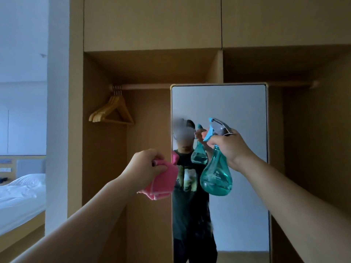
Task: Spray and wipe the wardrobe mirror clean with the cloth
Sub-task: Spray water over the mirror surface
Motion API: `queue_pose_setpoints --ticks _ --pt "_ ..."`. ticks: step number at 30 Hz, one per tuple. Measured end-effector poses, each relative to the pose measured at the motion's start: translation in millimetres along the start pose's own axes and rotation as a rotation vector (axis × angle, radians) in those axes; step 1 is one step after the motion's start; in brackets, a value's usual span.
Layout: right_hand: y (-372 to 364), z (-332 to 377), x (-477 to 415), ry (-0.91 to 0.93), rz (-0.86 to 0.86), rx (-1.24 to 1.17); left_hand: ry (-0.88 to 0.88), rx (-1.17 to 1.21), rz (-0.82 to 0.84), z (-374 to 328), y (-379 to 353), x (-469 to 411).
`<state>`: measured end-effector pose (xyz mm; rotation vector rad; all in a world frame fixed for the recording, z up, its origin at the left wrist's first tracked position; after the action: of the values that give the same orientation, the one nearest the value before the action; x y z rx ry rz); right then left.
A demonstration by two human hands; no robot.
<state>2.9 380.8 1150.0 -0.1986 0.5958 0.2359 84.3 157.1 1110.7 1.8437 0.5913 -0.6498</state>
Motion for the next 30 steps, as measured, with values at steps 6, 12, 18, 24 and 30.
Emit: queue_pose_setpoints --ticks 6,12,18,24,30 --pt "-5 5 -4 0.137 -0.060 0.168 -0.041 0.014 -0.002 22 5 -8" --pt "-1 14 -9 0.186 -0.061 0.205 -0.083 0.032 -0.021 18 1 -16" --pt "18 11 -20 0.196 -0.060 0.245 -0.080 0.039 -0.021 4 -1 -20" --pt "43 8 -23 0.196 -0.024 0.307 -0.079 -0.048 -0.024 -12 -5 -13" --pt "63 7 -17 0.169 -0.048 0.284 -0.069 -0.088 0.019 -24 -10 -11"
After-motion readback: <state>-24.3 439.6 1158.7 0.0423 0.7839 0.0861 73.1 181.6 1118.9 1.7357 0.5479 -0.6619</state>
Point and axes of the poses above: each hand's wrist, its own x-axis away from the middle knuckle, its own y-axis out of the back of the hand, z = x × y, the point moved 1 cm from there along -x, towards the middle knuckle, and after that the axes turned 6 degrees about -x, right-handed, at the moved point
